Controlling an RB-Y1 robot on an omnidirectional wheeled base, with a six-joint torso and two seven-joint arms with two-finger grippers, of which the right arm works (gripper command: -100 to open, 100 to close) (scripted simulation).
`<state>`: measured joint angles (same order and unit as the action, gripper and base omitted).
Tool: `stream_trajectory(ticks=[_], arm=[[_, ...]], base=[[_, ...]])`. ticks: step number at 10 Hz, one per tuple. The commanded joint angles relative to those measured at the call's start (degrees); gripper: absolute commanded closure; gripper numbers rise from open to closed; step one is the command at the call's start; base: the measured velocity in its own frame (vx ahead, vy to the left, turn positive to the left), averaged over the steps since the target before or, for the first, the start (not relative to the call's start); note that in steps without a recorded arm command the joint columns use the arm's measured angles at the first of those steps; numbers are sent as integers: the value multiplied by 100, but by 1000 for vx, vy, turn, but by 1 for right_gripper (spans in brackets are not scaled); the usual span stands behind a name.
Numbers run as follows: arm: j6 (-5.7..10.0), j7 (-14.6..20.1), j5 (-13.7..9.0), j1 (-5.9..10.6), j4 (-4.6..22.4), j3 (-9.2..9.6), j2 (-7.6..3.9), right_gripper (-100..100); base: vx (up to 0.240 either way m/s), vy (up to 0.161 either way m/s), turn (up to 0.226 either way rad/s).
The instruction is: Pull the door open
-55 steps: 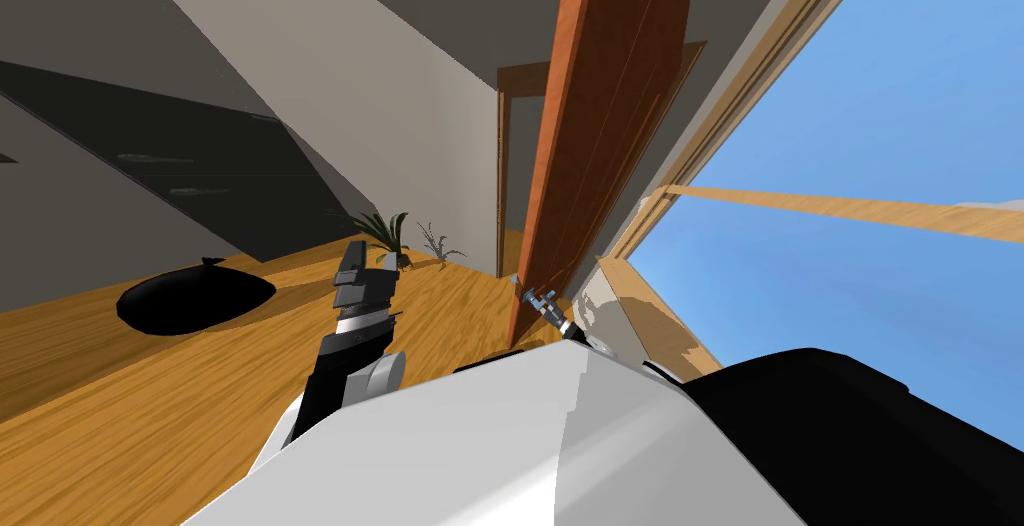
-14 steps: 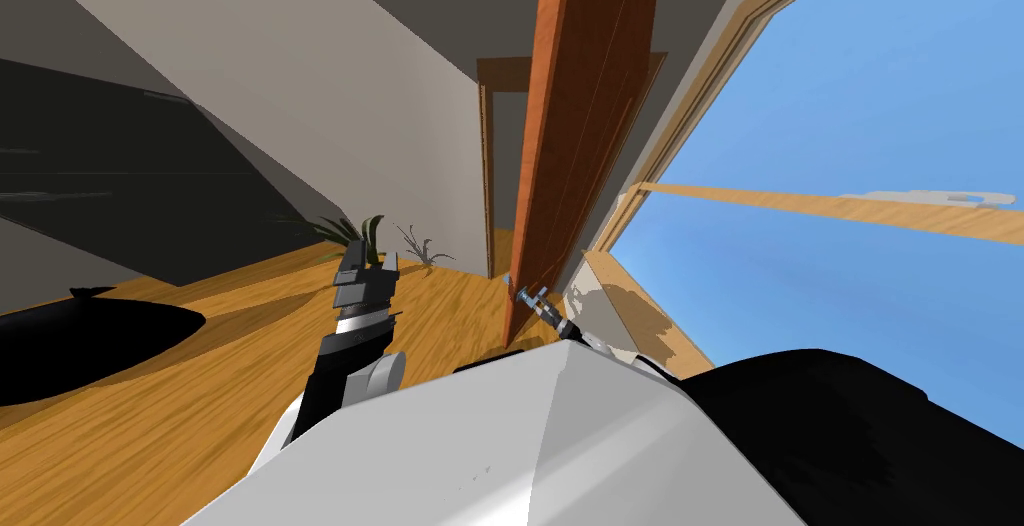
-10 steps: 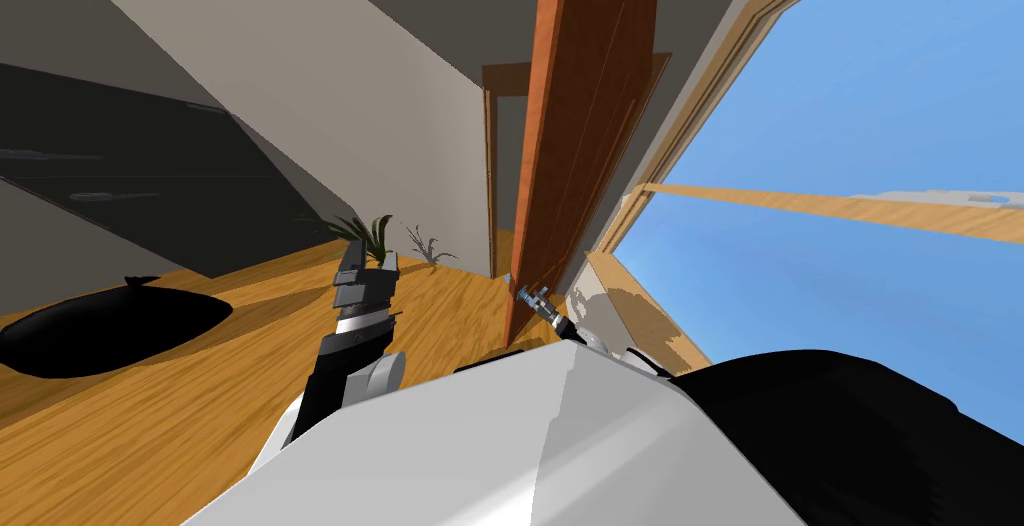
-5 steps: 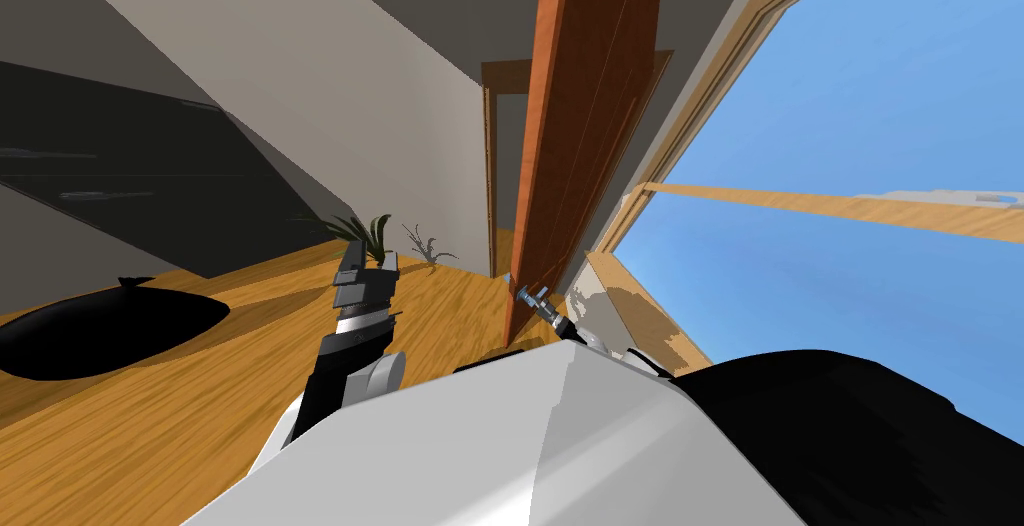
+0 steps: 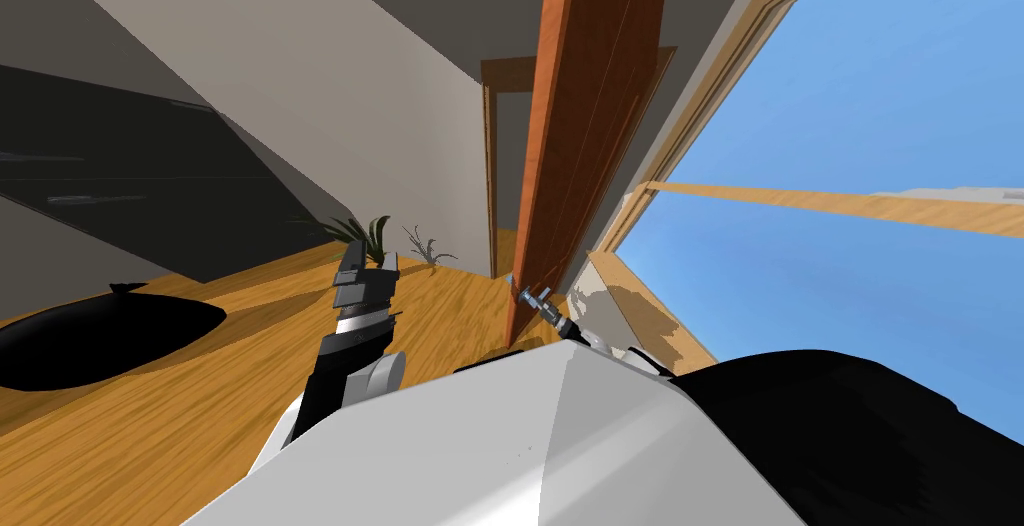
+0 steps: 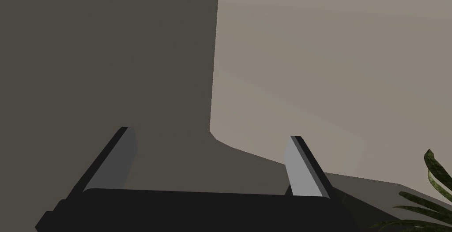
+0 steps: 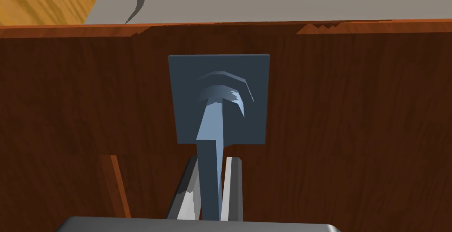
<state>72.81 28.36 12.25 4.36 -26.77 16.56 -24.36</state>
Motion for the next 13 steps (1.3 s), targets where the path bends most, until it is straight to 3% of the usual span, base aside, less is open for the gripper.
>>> stream_trajectory(ticks=[1,3,4,5,6,7,10,13], arm=[[158,-1,76,-88,9,81,36,100],[158,-1,76,-88,9,81,36,100],[158,-1,76,-17,376,81,36,100],[349,-5,112,-115,100,99,9,100],[349,-5,112,-115,100,99,9,100],[451,-6,131,-130,147,108,-7,100],[451,-6,131,-130,147,108,-7,100],[664,-7,170,-164,244,127,-44,100]], base=[[19,38,16],[3,16,1],[-5,-3,25],[-2,10,20],[-1,14,-1],[3,8,17],[0,0,0],[1,2,15]])
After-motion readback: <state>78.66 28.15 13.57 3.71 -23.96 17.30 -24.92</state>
